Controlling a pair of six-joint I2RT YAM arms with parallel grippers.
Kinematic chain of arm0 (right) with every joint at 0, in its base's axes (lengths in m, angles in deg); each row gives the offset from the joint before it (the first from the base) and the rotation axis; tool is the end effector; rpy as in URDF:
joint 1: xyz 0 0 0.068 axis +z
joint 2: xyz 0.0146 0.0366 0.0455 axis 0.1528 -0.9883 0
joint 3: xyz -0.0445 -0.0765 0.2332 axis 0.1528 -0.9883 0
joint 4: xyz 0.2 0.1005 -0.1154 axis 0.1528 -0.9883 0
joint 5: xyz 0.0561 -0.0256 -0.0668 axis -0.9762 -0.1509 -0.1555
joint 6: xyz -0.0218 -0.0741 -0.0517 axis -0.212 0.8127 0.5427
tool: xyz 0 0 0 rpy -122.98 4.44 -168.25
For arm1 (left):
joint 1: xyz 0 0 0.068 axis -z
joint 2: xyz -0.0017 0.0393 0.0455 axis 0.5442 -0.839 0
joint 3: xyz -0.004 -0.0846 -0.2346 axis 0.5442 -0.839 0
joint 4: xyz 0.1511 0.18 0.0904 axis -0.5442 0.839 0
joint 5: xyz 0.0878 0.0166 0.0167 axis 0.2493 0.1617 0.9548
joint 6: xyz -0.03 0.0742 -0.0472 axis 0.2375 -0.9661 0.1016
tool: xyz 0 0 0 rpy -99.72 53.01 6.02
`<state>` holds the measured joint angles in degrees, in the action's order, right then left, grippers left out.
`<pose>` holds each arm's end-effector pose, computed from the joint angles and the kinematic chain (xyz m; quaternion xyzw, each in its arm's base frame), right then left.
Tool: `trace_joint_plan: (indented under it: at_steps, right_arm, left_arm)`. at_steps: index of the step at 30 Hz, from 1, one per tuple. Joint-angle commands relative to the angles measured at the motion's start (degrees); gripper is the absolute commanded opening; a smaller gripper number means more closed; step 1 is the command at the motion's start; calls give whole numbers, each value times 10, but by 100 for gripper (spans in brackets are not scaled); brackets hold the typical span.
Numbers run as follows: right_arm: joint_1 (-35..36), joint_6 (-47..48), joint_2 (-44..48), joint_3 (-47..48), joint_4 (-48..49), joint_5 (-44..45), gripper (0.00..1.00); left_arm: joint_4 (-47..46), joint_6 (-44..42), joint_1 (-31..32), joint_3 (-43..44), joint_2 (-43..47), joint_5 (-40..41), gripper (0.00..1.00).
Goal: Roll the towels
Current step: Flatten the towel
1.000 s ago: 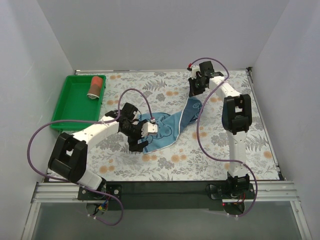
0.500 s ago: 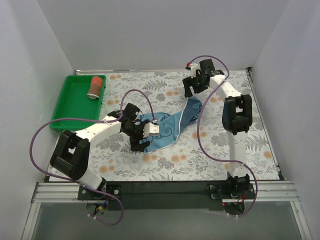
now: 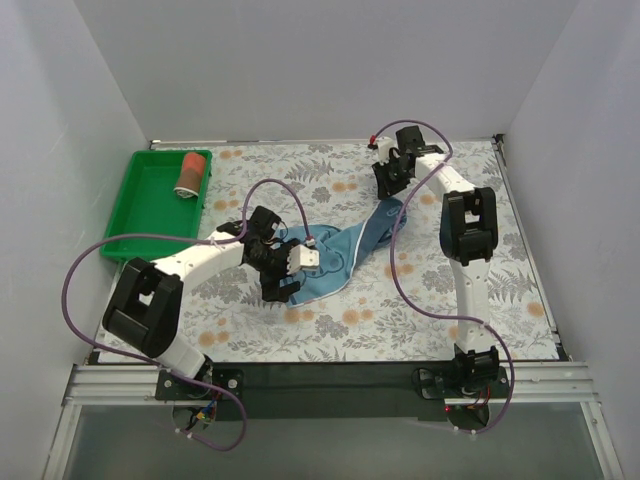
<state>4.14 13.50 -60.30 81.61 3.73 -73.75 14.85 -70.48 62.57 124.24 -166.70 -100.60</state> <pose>0.5027 0.1406 0.1196 -0.3009 0.8976 0.1268 0.2960 0.2221 -0.1751 0.1274 0.4150 0.8618 -0.2735 0.1012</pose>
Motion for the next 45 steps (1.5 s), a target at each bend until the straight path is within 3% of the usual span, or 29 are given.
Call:
trace_joint_plan:
  at_steps: [1,2,3,16,26,38,41,44,45]
  right_arm:
    - [3,1,-1,13,-10,-5,24]
    - [3,1,-1,13,-10,-5,7]
    - [3,1,4,11,-12,-6,1]
    - [-19,-35,112,-9,-14,-47,1]
    - [-26,-43,146,-27,-22,-57,1]
    - [-28,-45,159,-42,-30,-66,1]
    - [-32,-44,169,-51,-31,-71,1]
    - [-40,-44,187,-67,-34,-79,1]
    - [-43,-45,199,-72,-36,-83,1]
  left_arm:
    - [-14,-6,3,5,-7,-1,77]
    - [-15,-7,3,6,-8,-4,77]
    - [-15,-7,3,7,-8,-5,77]
    - [3,-29,11,12,26,-49,77]
    - [42,-92,40,7,-7,-59,52]
    - [-23,-81,84,-38,-67,-7,49]
    - [-38,-83,84,-53,-78,29,42]
    - [-62,-80,84,-71,-74,75,20]
    - [-61,-80,84,-70,-73,84,3]
